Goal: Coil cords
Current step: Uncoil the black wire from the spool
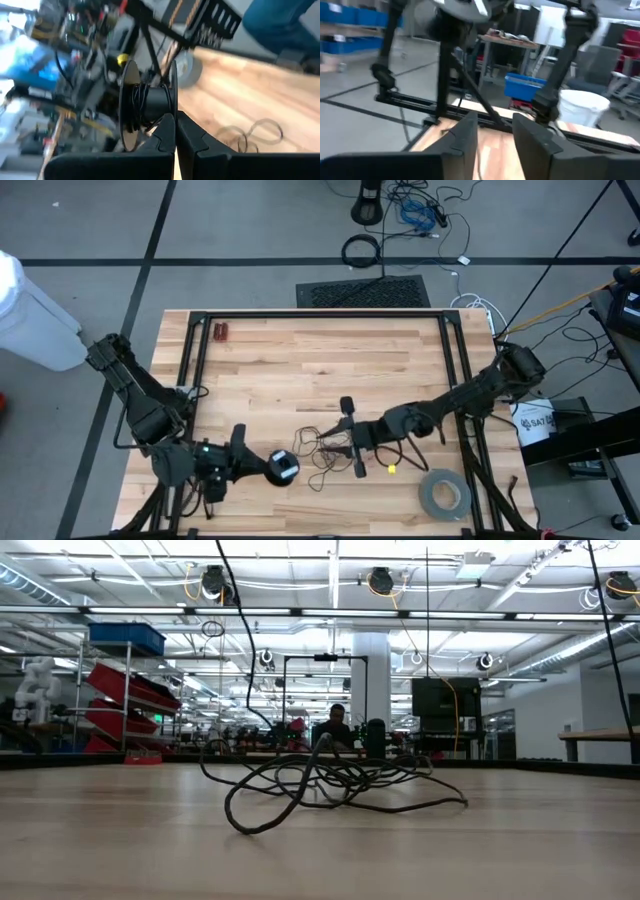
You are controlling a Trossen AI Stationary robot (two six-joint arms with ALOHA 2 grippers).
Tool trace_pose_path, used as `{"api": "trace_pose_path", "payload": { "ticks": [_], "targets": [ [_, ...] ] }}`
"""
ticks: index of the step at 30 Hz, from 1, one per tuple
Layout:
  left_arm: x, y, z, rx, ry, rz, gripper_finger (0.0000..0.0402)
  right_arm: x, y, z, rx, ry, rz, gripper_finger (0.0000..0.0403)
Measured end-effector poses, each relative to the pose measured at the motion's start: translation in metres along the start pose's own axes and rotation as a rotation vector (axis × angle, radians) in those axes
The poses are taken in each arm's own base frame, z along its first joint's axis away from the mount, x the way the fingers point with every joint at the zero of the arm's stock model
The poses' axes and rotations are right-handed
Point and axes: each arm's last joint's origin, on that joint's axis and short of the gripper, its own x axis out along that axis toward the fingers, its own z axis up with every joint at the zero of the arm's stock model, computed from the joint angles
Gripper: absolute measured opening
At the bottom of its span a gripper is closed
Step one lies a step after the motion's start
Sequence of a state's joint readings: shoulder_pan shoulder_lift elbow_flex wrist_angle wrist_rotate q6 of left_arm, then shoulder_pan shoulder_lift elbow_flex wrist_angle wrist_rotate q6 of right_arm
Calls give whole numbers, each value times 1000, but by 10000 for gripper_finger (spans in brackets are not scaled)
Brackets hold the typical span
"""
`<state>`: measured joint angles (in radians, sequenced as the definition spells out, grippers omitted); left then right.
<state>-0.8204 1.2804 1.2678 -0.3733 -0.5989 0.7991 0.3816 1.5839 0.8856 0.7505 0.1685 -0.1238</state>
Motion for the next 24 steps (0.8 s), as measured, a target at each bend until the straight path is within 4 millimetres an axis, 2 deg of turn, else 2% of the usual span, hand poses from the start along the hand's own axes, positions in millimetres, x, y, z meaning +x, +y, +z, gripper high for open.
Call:
{"api": "trace_pose_path", "payload": {
  "ticks": [7, 24],
  "targets": [
    [-1, 5, 9, 34, -153, -17, 0, 11, 3, -14, 7, -87, 76, 132],
    [3, 1, 13, 24, -221, -59, 0, 14, 7, -18, 18, -116, 107, 132]
  ]
}}
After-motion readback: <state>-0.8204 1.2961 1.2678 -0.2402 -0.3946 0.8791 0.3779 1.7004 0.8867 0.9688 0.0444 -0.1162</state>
